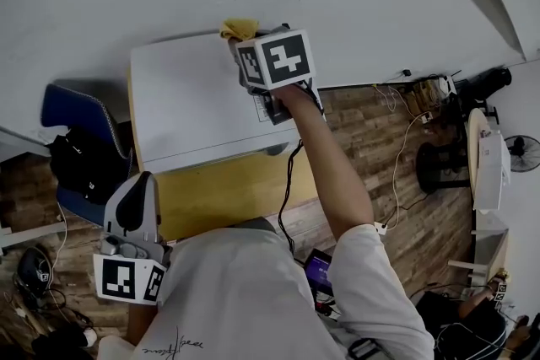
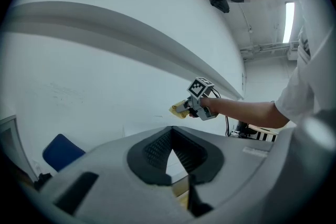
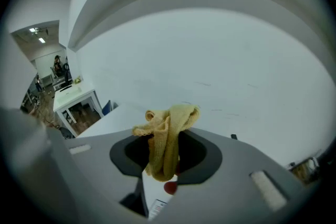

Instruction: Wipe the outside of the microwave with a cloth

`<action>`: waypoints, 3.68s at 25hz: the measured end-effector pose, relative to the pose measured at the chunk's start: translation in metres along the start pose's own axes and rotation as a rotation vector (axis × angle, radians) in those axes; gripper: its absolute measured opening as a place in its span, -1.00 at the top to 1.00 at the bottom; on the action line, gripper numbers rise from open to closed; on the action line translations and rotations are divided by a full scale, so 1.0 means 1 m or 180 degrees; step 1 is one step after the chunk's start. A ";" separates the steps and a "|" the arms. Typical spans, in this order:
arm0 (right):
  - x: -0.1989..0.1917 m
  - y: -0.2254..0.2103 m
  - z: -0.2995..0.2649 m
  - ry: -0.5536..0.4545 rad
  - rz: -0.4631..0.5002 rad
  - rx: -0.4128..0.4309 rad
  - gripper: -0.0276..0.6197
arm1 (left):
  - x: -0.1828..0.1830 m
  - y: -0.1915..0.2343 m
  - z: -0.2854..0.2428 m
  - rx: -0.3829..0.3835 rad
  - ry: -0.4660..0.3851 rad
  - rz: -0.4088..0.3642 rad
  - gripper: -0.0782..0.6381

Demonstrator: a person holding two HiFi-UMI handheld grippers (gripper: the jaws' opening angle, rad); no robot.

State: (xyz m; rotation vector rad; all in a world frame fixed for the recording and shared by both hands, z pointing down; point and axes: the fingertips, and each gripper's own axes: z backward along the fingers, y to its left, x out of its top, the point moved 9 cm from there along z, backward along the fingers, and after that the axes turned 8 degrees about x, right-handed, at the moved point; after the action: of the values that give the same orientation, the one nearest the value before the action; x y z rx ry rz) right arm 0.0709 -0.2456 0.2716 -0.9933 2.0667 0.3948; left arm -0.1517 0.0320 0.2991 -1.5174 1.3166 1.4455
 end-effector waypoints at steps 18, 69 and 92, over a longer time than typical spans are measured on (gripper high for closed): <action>-0.082 -0.119 0.015 0.0835 0.0254 -0.1211 0.55 | 0.000 -0.018 -0.014 -0.0183 -0.0032 -0.0009 0.79; -0.045 0.029 -0.049 0.0687 0.0469 -0.0600 0.54 | -0.006 0.038 0.022 0.0122 -0.0088 0.0171 0.79; -0.011 0.120 -0.099 0.0524 0.0650 -0.0041 0.54 | -0.015 0.052 0.035 0.0365 -0.0075 0.0253 0.79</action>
State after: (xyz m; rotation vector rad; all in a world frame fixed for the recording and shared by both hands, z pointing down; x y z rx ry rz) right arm -0.0684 -0.2182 0.3366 -0.8486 2.3272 0.4438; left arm -0.2095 0.0538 0.3167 -1.3844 1.4347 1.4072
